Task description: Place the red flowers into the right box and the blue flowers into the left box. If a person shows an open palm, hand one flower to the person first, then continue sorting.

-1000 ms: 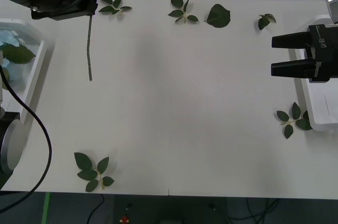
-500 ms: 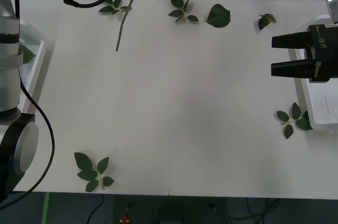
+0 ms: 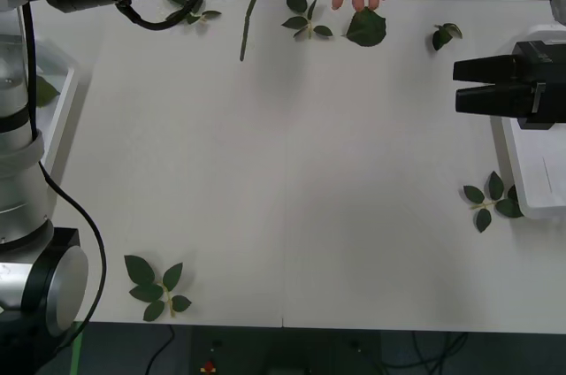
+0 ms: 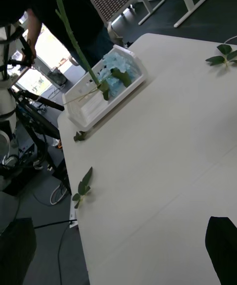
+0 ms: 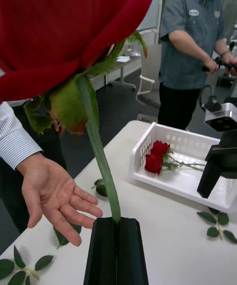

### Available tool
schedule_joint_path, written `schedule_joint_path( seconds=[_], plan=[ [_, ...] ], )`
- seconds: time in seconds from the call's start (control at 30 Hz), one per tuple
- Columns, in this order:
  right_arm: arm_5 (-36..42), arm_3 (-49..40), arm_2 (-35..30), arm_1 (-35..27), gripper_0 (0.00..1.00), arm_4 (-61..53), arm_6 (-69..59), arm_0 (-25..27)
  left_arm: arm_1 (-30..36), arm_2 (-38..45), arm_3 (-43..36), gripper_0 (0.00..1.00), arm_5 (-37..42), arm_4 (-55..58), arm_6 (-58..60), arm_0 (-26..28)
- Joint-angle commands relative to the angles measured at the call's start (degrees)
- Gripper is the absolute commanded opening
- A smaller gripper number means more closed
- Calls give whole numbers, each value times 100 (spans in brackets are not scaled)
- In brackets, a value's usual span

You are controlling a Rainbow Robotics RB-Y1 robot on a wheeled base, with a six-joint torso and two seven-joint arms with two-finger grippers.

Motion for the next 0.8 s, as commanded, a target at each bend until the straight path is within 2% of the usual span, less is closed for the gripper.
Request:
schedule_joint_path(
  seconds=[0.03, 0.2, 0.5, 0.8],
  plan=[
    [-151, -69, -29, 182, 100, -367, 11, 19, 224, -205, -250, 0, -164, 226, 172, 182],
    [-204, -69, -38, 455, 100, -648, 205, -113, 215, -205, -241, 0, -164, 243, 145, 182],
    [-617, -69, -38, 1017, 100, -648, 1576, -271, 215, -301, -250, 0, -234, 331, 136, 200],
    [-714, -69, -20, 1668, 100, -103, 2029, -517, 215, -398, -241, 0, -340, 489, 110, 191]
  ],
)
